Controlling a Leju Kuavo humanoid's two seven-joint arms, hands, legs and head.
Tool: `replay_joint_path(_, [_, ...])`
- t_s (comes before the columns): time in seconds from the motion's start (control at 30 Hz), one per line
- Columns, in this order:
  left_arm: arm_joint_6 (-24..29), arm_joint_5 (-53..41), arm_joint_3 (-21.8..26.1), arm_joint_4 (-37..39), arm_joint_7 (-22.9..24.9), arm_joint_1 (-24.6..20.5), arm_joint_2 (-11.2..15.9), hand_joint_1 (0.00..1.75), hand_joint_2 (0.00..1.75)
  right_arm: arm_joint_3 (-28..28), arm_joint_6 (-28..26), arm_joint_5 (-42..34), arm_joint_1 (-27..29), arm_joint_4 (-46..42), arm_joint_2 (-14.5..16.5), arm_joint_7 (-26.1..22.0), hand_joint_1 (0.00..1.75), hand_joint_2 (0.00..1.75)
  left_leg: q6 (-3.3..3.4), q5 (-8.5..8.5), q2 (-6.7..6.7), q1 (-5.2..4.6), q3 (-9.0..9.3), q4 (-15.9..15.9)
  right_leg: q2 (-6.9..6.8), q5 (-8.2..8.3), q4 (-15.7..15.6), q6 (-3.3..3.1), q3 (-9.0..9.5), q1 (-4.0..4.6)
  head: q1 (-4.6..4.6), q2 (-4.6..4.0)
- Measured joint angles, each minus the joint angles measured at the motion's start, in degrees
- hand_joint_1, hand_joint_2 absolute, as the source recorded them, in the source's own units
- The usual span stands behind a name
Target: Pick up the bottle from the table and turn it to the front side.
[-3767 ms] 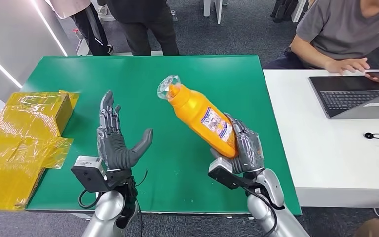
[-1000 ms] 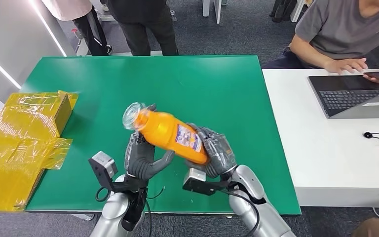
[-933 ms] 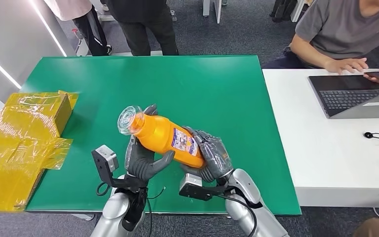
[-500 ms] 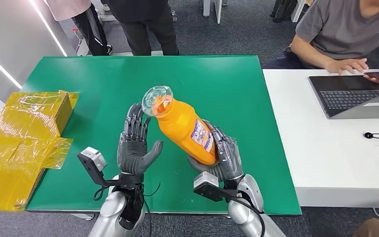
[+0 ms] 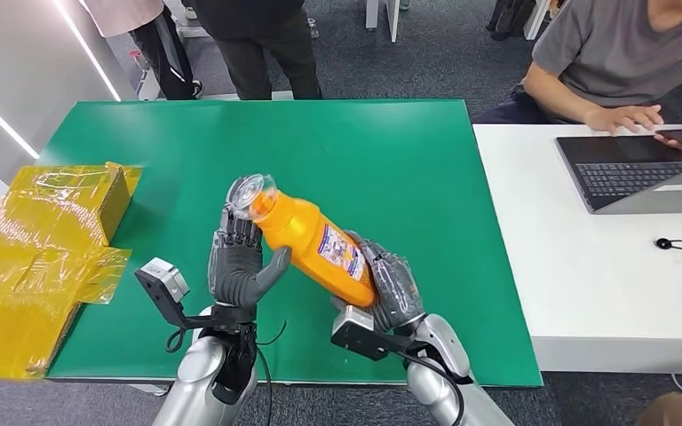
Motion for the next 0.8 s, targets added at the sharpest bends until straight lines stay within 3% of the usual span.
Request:
replay_joint_path(0.47, [-1.0,-1.3,0.3,0.0,0.0,0.4,-0.2,0.00,1.75,0.3,5.6,3.8,1.0,0.0,0.0,1.4,1.75,1.75,0.00,0.00,0.00,0.00,0.00,0.0,0.00,0.00,0.0,0.00,0.00,0.00,-0.01,0.00])
replay_joint_path(0.8, [-1.4,-1.3,0.6,0.0,-0.2,0.4,-0.5,0.00,1.75,0.9,11.9,1.6,0.1,0.0,0.1,-3.1,1.75,1.75,0.00,0.00,-0.01,0.00,0.00,0.0,-0.01,0.00,0.0,0.00,0.01,0.00,-0.01,0.00])
